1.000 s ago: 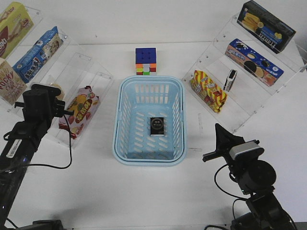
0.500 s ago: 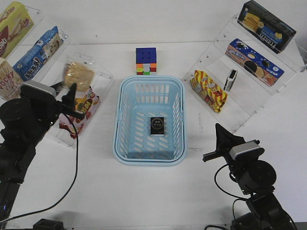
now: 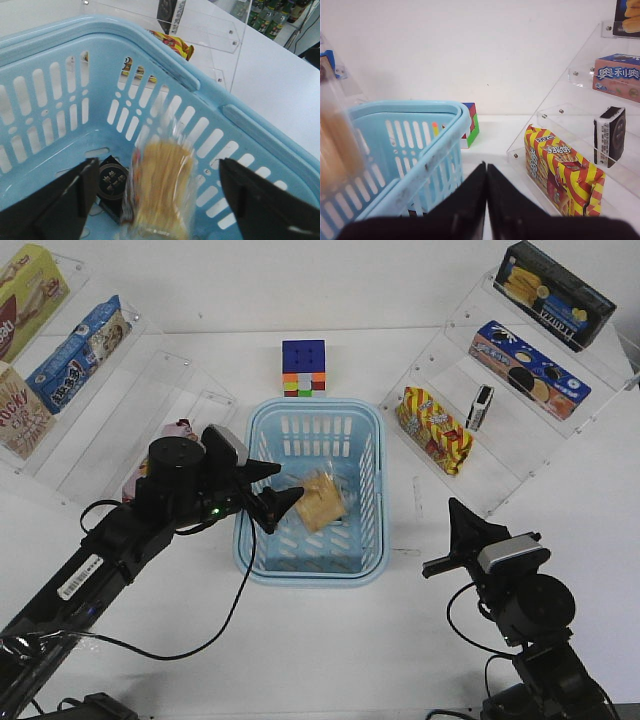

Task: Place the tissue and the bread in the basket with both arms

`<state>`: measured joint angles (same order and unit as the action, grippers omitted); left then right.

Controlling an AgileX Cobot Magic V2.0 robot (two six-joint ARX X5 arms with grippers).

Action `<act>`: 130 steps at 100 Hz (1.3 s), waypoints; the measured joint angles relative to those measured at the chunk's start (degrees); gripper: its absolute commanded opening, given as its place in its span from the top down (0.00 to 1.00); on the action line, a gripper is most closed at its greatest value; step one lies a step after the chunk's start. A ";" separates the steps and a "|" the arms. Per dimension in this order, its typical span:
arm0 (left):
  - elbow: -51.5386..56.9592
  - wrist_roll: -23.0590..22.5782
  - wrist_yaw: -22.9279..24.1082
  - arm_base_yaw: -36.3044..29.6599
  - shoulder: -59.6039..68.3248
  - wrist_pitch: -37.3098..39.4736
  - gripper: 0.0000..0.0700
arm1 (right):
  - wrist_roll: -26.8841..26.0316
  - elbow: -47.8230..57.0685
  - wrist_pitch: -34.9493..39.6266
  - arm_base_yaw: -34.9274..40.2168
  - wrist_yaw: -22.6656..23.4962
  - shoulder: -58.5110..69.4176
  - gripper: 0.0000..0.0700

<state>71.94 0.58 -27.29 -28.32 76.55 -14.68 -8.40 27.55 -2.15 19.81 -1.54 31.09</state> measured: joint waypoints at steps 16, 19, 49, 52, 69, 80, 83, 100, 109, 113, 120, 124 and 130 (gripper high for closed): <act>0.37 -0.55 2.69 1.60 -2.19 -1.55 0.52 | 0.00 0.00 0.50 0.00 0.00 0.00 1.00; 1.01 -0.66 4.11 2.21 -3.02 -2.82 0.66 | 0.00 0.00 0.52 0.00 0.00 0.00 1.00; 4.42 -0.44 26.14 8.33 -19.02 -9.70 1.00 | 0.02 0.00 0.59 0.00 0.00 0.00 1.00; 4.42 -0.42 28.00 8.66 -20.52 -10.97 1.00 | 0.02 0.00 0.61 0.00 0.00 0.00 1.00; -1.09 -0.39 33.64 11.43 -28.94 -14.84 1.00 | 0.02 0.00 0.35 0.00 0.00 0.00 1.00; -13.92 -0.28 35.50 13.03 -36.52 -8.48 1.00 | 0.02 0.00 -0.96 0.00 0.00 0.00 1.00; -17.90 -0.26 35.71 13.40 -38.66 -5.35 1.00 | 0.02 0.00 -1.16 0.00 0.00 0.00 1.00; -36.48 0.09 35.80 13.68 -47.21 9.88 1.00 | 0.02 0.00 -1.31 -0.02 0.00 0.00 1.00; -37.22 0.22 35.80 13.68 -47.65 7.72 1.00 | 0.02 0.00 -1.33 -0.02 0.00 0.00 1.00; -37.18 0.22 35.82 13.68 -47.84 7.34 1.00 | 0.00 0.00 -1.33 -0.02 0.00 0.00 1.00; -37.18 0.22 35.82 13.68 -48.59 7.06 1.00 | 0.02 0.00 -1.36 -0.02 0.00 0.00 1.00; -37.18 0.22 35.82 13.68 -48.94 7.13 1.00 | 0.02 0.00 -1.36 -0.02 0.00 0.00 1.00; -37.13 0.22 35.82 13.68 -49.29 7.19 1.00 | 0.00 0.00 -1.36 -0.02 0.00 0.00 1.00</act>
<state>34.81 0.80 8.54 -14.63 27.27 -7.49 -8.40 27.55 -3.51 19.79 -1.54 31.09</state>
